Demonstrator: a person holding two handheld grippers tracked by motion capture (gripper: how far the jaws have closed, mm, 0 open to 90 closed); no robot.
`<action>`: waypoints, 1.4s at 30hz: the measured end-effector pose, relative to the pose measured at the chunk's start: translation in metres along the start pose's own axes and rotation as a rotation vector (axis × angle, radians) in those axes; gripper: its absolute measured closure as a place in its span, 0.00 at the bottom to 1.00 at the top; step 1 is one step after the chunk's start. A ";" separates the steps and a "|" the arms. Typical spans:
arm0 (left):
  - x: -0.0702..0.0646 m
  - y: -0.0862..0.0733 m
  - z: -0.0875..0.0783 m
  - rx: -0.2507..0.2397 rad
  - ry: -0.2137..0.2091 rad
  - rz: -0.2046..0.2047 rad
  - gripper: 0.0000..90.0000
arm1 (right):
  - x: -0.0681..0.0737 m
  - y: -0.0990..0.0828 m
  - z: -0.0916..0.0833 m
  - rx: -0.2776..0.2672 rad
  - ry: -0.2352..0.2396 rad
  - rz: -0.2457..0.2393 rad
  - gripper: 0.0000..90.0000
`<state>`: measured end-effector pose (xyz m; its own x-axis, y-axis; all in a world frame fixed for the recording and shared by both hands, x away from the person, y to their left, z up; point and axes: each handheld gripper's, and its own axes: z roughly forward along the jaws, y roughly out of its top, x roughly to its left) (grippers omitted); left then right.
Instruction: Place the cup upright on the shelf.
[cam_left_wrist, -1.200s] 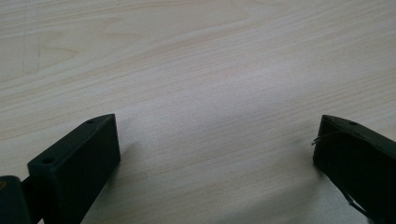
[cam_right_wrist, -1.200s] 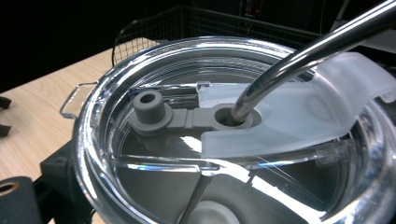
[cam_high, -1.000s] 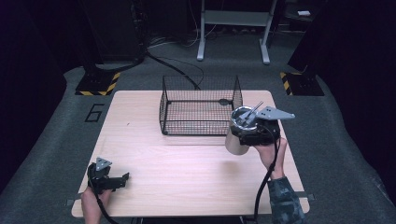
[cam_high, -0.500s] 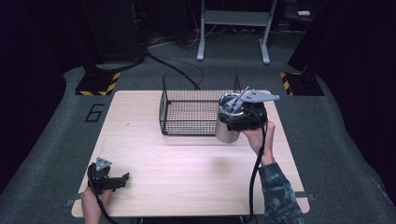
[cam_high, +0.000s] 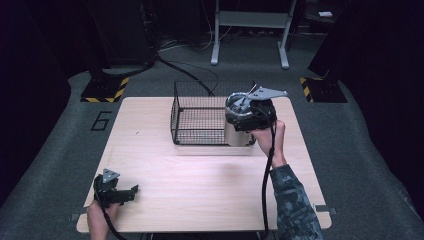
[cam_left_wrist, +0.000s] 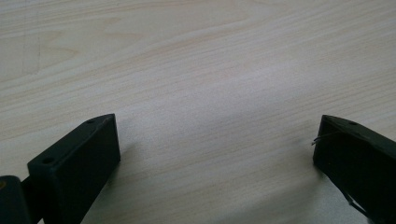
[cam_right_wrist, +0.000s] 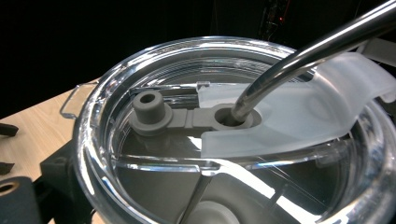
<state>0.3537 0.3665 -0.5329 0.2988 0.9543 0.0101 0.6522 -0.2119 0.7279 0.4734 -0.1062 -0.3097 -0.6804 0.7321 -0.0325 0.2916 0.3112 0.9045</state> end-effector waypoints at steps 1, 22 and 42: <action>0.000 0.000 0.000 0.000 -0.002 0.000 0.01 | 0.000 0.001 0.001 0.003 0.000 0.005 0.04; 0.001 0.005 0.004 0.011 -0.001 -0.003 0.00 | -0.007 0.034 0.019 -0.001 -0.023 -0.007 0.04; -0.003 0.020 0.019 0.013 -0.057 0.048 0.00 | -0.012 0.063 0.074 0.041 -0.023 0.000 0.04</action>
<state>0.3794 0.3557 -0.5317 0.3685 0.9296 0.0055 0.6449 -0.2599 0.7188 0.5495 -0.0507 -0.2837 -0.6653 0.7454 -0.0428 0.3192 0.3358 0.8862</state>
